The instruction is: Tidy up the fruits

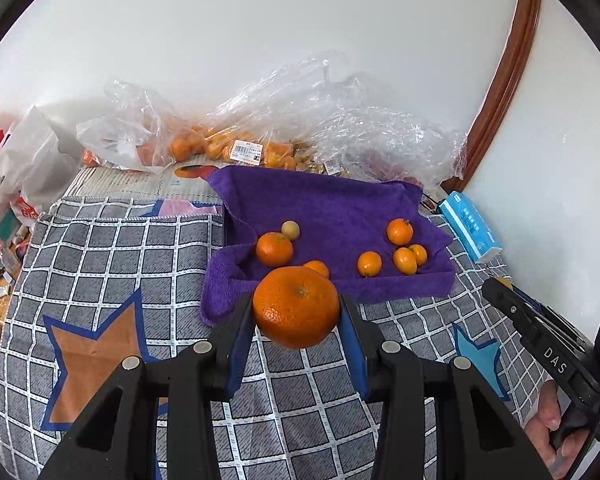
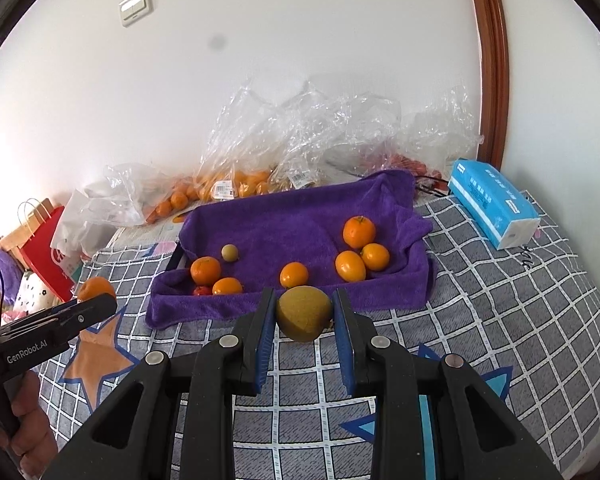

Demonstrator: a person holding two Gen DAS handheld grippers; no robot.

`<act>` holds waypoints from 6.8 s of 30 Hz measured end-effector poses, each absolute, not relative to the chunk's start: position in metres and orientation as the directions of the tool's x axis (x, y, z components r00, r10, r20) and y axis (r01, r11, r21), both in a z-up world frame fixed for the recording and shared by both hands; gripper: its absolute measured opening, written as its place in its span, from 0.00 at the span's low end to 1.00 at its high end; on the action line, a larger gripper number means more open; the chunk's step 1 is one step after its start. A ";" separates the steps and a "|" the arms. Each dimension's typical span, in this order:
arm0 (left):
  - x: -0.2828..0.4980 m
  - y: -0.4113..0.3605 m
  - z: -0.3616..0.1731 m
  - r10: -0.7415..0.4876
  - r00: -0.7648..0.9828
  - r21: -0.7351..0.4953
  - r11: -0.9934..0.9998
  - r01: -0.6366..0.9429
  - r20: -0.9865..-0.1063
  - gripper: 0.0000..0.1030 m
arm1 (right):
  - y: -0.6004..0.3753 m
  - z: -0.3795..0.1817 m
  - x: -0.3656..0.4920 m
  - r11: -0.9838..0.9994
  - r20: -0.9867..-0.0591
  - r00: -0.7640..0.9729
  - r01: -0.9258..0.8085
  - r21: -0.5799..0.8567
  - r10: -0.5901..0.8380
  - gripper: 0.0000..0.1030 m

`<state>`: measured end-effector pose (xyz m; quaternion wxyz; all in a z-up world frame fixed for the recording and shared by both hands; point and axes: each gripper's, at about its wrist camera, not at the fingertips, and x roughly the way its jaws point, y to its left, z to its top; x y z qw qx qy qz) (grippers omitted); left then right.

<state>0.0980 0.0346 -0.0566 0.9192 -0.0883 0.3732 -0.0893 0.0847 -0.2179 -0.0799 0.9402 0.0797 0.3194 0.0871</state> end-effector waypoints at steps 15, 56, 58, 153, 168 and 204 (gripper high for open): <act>0.127 0.035 -0.053 -0.252 0.698 -0.245 0.963 0.112 -0.670 0.38 | -0.215 -0.071 0.109 0.974 -0.585 0.784 -0.105 0.202 0.206 0.27; 0.236 0.039 -0.090 -0.273 0.645 -0.261 0.958 0.118 -0.713 0.38 | -0.197 -0.132 0.222 0.974 -0.671 0.714 -0.072 0.215 0.201 0.27; 0.240 0.036 -0.094 -0.274 0.640 -0.259 0.958 0.119 -0.718 0.38 | -0.197 -0.137 0.226 0.973 -0.677 0.708 -0.069 0.220 0.203 0.27; 0.002 0.015 -0.024 -0.048 0.821 -0.077 0.997 0.006 -0.569 0.91 | -0.229 -0.051 -0.006 0.990 -0.546 0.830 -0.049 0.134 0.115 1.00; -0.007 0.014 -0.028 -0.060 0.819 -0.072 0.997 0.022 -0.570 0.91 | -0.233 -0.050 -0.018 0.991 -0.550 0.831 -0.019 0.132 0.089 1.00; -0.011 0.018 -0.028 -0.064 0.816 -0.081 0.996 0.020 -0.574 0.91 | -0.228 -0.055 -0.020 0.993 -0.557 0.827 -0.018 0.116 0.080 1.00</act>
